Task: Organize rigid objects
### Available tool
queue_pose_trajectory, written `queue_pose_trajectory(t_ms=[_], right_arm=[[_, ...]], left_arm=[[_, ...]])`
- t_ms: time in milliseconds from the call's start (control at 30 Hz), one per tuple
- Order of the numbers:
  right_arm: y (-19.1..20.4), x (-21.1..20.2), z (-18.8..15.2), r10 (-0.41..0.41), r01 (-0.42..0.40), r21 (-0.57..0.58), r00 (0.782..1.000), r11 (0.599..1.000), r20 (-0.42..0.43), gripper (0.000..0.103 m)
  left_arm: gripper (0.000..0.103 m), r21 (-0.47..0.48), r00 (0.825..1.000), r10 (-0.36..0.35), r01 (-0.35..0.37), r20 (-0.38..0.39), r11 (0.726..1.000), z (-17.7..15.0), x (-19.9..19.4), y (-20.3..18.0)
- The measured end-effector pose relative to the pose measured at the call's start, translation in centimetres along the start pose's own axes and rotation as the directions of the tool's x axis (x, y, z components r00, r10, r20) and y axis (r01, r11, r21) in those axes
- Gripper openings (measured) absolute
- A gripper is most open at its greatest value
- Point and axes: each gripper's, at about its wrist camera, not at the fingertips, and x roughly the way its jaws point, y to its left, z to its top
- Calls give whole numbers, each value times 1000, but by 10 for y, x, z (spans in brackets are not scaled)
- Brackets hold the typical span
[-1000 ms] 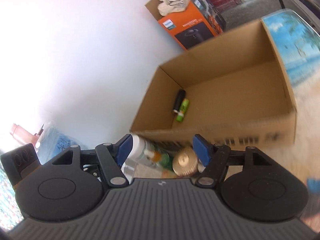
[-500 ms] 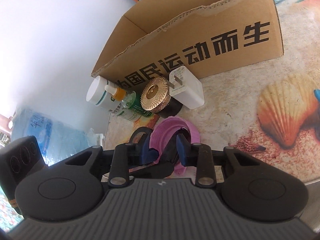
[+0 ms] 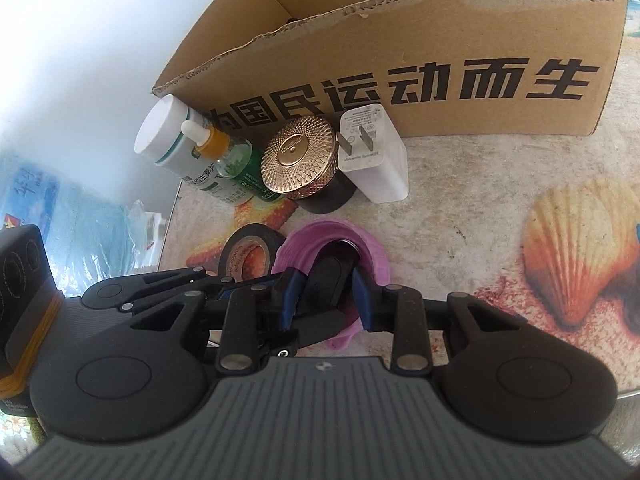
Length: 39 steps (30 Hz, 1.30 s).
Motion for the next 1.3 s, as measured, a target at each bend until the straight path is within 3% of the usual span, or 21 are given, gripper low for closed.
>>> queue_pose_trajectory(t_ms=[267,433,600,767,1300], right_arm=[[8,14,9,-35,32,-64,998,997,-47,28],[-3,13,10,6,-7,-26,998,1000,-60,28],[-15,6,1,55,-55,41,998,998,-10,21],[-10,-5,-6,82,-84,29,995,996,59,14],[6,-42,-11,121,-114,-51,975,992,188,14]], left_arm=[[43,-25,1000,-13,13,0,1000,5,2,6],[43,-45,999,-44,45,13,998,3,0,10],[42,-71,999,-47,49,27,996,0,-2,12],[34,-53,998,-35,38,55,998,2,-10,5],[29,-9,990,9,-8,141,1000,9,-42,-17]])
